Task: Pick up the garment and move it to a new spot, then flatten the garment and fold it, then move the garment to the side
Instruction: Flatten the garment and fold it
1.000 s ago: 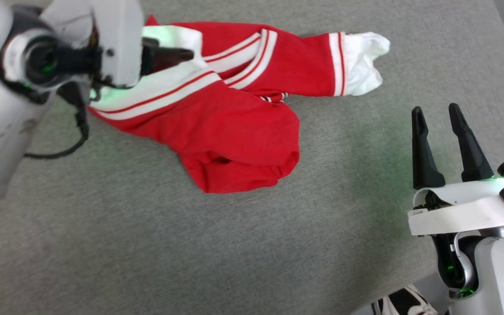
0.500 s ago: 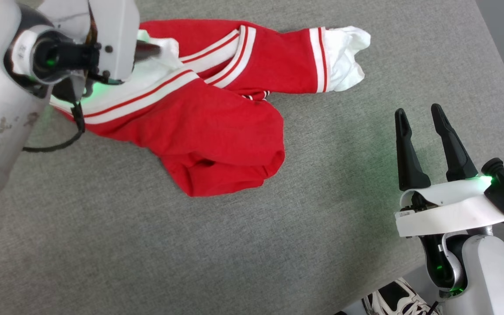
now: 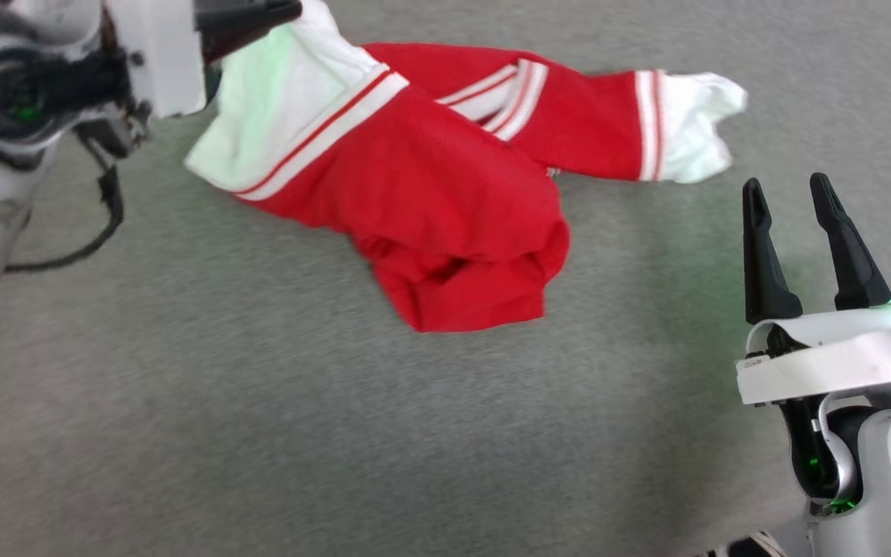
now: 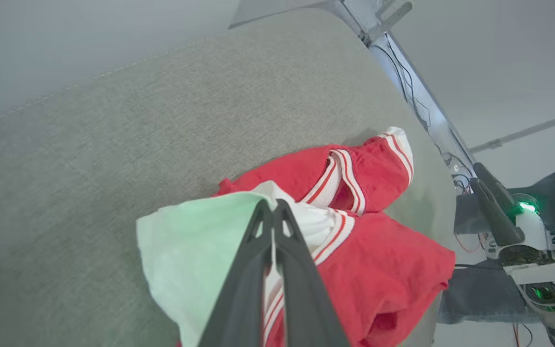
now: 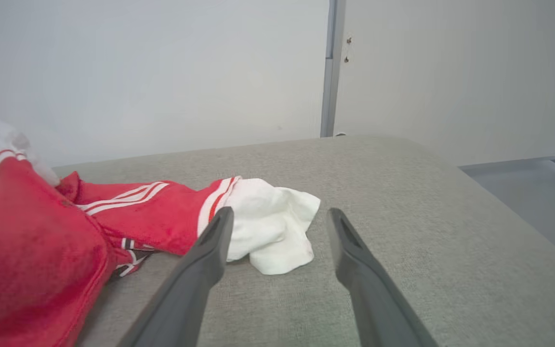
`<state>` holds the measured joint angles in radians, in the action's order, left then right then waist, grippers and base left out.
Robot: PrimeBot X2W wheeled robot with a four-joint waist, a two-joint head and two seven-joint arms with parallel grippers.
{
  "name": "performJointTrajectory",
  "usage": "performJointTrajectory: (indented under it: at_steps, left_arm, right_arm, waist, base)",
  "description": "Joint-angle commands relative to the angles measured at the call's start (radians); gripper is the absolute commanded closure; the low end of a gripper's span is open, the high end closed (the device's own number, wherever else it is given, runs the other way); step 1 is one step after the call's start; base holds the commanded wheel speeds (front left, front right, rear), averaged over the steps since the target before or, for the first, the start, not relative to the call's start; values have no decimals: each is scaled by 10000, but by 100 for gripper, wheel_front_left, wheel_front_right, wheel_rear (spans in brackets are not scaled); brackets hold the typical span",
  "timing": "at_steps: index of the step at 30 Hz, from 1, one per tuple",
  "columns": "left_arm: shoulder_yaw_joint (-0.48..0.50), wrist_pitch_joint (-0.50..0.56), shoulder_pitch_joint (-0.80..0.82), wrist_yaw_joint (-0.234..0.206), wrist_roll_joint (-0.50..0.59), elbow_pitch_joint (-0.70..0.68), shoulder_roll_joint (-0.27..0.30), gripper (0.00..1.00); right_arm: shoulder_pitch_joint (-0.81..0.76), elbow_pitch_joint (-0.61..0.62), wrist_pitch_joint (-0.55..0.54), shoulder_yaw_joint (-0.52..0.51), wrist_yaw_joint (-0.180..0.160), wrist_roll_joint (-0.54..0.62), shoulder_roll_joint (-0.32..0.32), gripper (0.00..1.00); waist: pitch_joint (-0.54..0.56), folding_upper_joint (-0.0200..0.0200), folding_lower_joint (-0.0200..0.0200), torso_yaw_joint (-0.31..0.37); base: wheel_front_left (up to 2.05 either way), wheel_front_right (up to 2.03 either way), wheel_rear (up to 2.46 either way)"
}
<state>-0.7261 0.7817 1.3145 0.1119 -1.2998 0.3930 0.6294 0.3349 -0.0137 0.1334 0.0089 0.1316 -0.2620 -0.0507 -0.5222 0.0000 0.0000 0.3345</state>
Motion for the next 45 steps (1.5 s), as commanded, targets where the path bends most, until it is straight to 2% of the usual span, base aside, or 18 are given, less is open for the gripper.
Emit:
performJointTrajectory:
  at_steps: [1,10,15,18,23,37,38,40,41,42,45]
  left_arm:
    - [260,-269,-454,108,-294,-444,264,100]
    - [1287,-2037,-3927,192,-1571,-2522,2241,100]
    - [1655,-3255,-5887,202,-2073,-2924,2818,100]
    - [1749,-3878,-6679,201,-2018,-3087,3130,100]
    - [1705,-4543,-7260,198,-1787,-2852,3260,100]
    - [914,-5999,-7506,198,-1254,-800,2766,100]
    - [846,-6072,-7531,197,-1276,-729,2734,89]
    - [713,-6312,-7522,197,-1147,-628,2758,53]
    - [652,-6460,-7505,197,-1067,-597,2790,7]
    - [582,-6625,-7487,197,-973,-582,2821,0]
    - [463,-7214,-7482,199,-783,-594,2989,0]
  right_arm:
    - [56,88,-191,-62,-16,167,2,0]
    - [128,563,-1115,-256,-16,598,3,0]
    - [45,840,-1503,-322,-16,684,2,0]
    - [-31,985,-1672,-359,-16,709,2,0]
    - [-76,1152,-1830,-391,-16,687,5,0]
    - [-331,1380,-2124,-231,-16,680,10,0]
    - [-369,1396,-2164,-191,-16,728,8,0]
    - [-382,1430,-2266,-123,-16,800,8,0]
    - [-386,1449,-2315,-117,-16,861,7,0]
    - [-394,1467,-2379,-81,-16,910,8,0]
    - [-450,1538,-2661,92,-16,1152,8,0]
  waist:
    - [818,0,0,-1147]
    - [1602,0,0,-2548]
    - [1734,0,0,-2965]
    - [1746,0,0,-3117]
    - [1696,0,0,-3201]
    - [1492,0,0,-2687]
    - [1501,0,0,-2668]
    - [1528,0,0,-2640]
    - [1547,0,0,-2642]
    - [1576,0,0,-2651]
    - [1672,0,0,-2713]
  base:
    - [0,0,0]
    - [0,0,0]
    - [0,0,0]
    - [0,0,0]
    - [0,0,0]
    - [0,0,0]
    - [0,0,0]
    - [0,0,0]
    - [0,0,0]
    - [0,0,0]
    - [0,0,0]
